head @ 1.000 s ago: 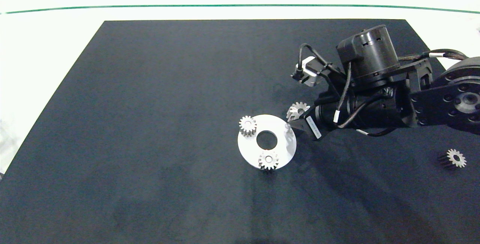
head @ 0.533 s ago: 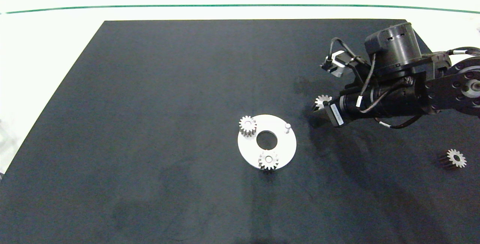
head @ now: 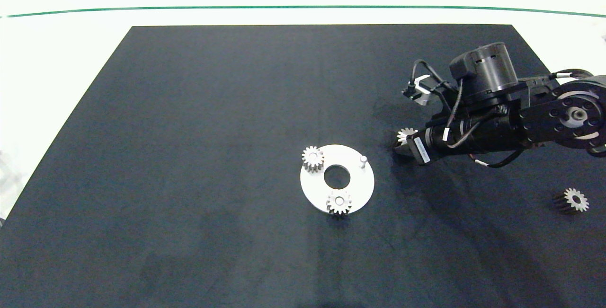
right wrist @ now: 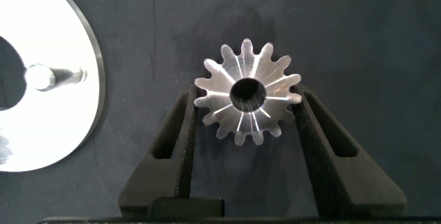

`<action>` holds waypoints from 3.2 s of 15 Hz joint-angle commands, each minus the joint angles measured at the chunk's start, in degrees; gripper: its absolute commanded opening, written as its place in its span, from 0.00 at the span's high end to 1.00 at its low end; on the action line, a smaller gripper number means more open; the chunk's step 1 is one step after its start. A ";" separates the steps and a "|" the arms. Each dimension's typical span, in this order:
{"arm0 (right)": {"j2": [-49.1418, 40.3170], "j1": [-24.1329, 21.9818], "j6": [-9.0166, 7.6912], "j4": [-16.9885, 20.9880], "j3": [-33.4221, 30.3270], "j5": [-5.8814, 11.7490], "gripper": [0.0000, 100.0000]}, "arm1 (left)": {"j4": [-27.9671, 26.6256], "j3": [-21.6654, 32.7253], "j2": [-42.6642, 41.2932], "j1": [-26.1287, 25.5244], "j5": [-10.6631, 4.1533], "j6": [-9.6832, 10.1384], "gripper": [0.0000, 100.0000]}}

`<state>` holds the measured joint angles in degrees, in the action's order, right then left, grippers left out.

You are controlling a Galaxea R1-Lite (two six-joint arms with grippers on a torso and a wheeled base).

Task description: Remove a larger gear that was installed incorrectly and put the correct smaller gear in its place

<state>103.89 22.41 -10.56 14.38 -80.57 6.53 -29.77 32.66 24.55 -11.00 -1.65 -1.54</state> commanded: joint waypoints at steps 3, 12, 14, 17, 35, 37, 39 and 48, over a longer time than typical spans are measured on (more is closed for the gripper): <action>0.53 0.01 -0.08 0.03 -0.03 -0.12 0.00 | -0.11 -0.31 -0.03 0.01 -0.02 0.13 0.00; -14.94 -0.35 -0.78 0.47 13.24 3.22 0.00 | -0.20 -0.40 -0.29 0.01 -0.02 0.22 0.00; -19.07 -2.89 -0.78 0.56 16.58 3.84 0.00 | -0.20 -0.67 -0.29 0.01 -0.02 0.22 0.00; -23.47 -7.20 -0.87 0.56 20.10 4.89 0.00 | -0.20 -1.28 -0.56 0.01 -0.11 0.66 0.00; -35.16 -41.21 5.81 -19.39 45.06 -7.94 0.00 | -1.26 -2.07 -2.58 0.01 -0.38 0.74 0.00; -33.22 -45.17 5.81 -21.33 45.41 -11.19 0.00 | -1.26 -2.16 -2.58 0.01 -0.38 0.74 0.00; -31.82 -47.46 5.99 -21.59 45.50 -13.39 0.00 | -1.26 -2.16 -2.58 0.01 -0.38 0.74 0.00; -24.08 -50.62 10.03 -36.45 51.83 -19.10 0.00 | -1.17 -2.69 -2.58 0.01 -0.38 0.66 0.00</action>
<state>78.80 -28.07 -0.51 -21.86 -29.25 -12.48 -30.84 30.06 21.97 -10.97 -2.00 -0.85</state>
